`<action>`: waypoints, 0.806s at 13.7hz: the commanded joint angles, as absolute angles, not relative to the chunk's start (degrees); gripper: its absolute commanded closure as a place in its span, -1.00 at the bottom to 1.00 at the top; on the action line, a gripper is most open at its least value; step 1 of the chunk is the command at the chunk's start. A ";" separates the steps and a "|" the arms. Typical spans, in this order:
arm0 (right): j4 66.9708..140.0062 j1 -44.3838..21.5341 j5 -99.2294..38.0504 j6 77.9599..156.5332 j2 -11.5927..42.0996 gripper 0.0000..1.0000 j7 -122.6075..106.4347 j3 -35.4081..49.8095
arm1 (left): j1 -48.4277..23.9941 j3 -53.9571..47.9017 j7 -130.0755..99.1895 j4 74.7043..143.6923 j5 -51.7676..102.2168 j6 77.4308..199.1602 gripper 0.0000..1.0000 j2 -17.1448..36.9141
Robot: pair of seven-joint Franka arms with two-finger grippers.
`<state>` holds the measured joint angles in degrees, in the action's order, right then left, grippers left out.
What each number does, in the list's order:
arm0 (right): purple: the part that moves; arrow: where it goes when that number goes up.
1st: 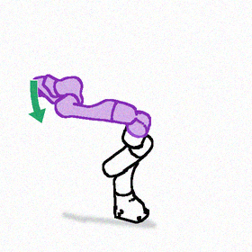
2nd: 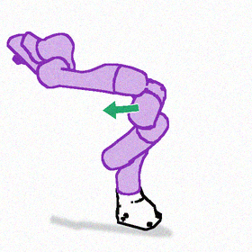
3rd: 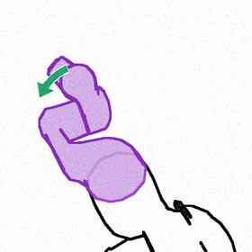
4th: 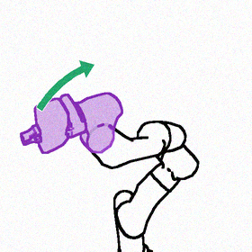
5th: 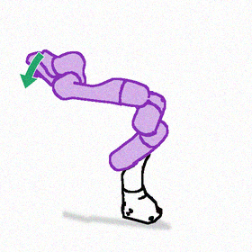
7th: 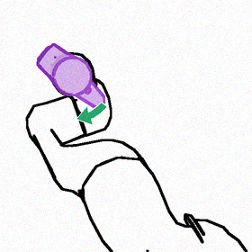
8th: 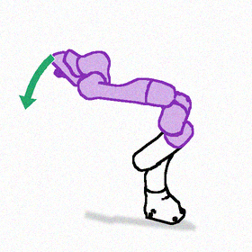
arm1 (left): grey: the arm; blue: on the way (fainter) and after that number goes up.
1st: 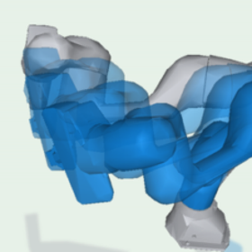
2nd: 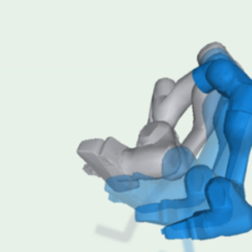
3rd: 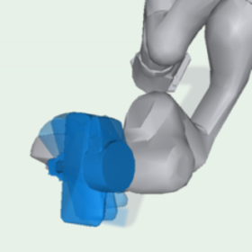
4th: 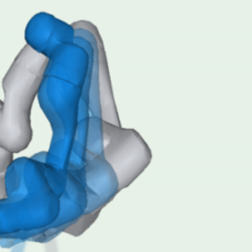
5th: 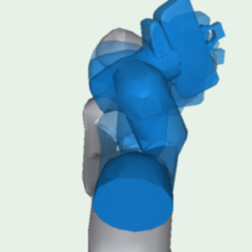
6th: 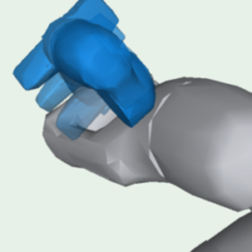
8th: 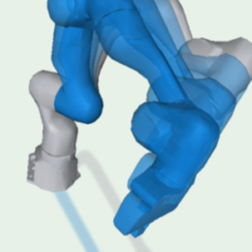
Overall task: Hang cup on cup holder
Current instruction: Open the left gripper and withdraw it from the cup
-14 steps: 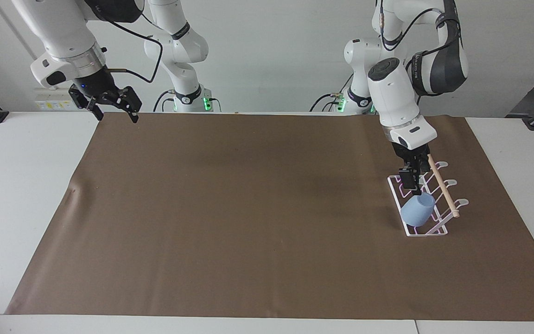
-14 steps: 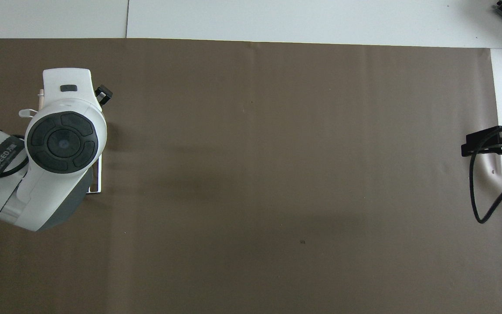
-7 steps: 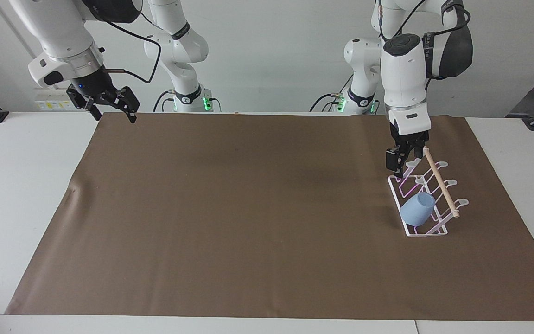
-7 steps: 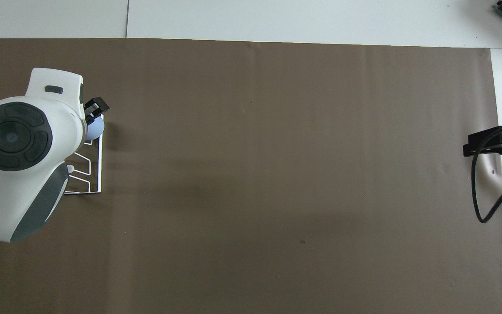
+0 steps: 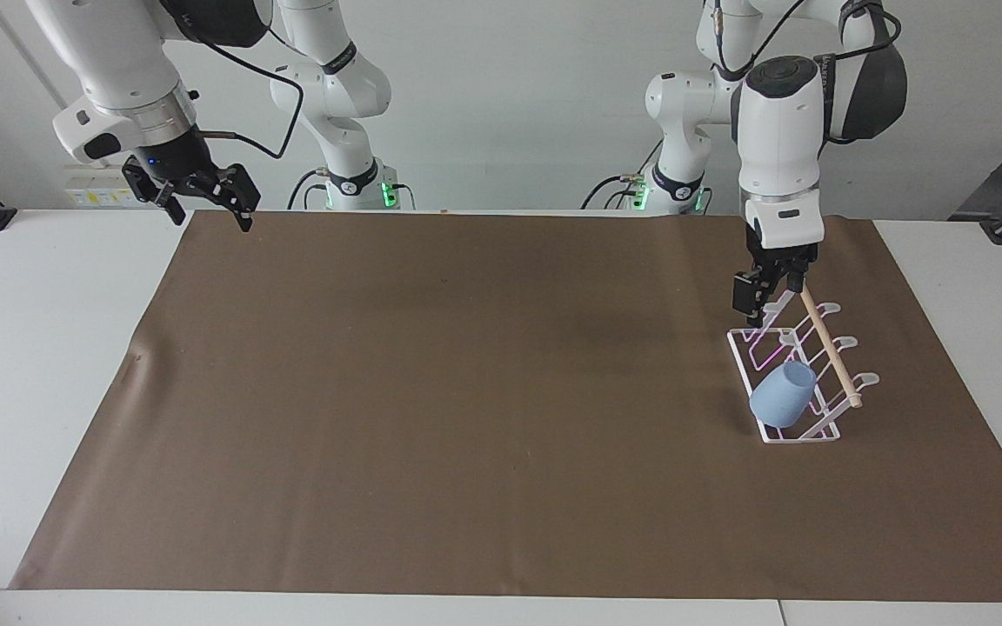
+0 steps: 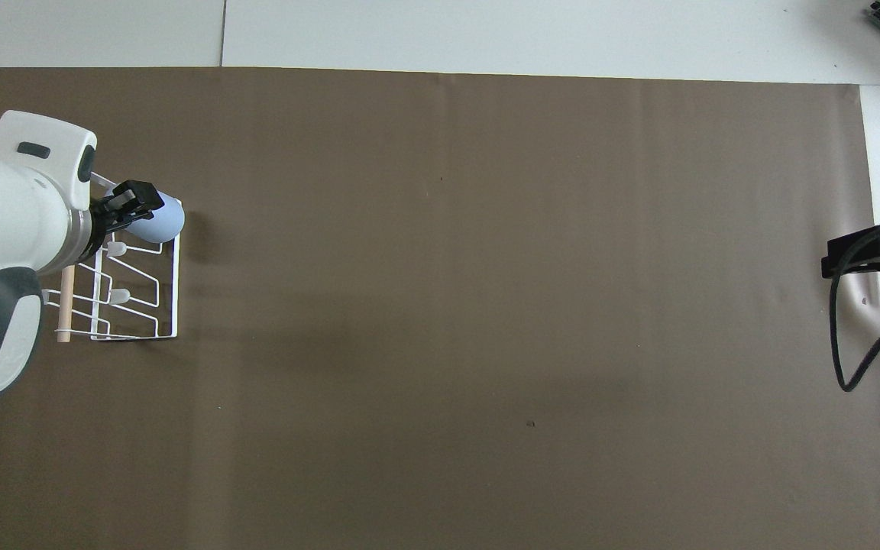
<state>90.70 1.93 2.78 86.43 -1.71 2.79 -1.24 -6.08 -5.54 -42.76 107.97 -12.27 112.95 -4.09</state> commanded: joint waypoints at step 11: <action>95.10 2.37 3.43 89.92 -4.22 -1.00 1.58 -0.88 | -4.75 0.44 2.00 87.29 1.85 83.61 -1.00 0.00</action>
<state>92.19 1.73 2.78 88.72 -1.91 2.79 -1.06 -5.21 0.26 -2.77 91.72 0.93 88.32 -1.83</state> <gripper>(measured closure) 0.000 0.000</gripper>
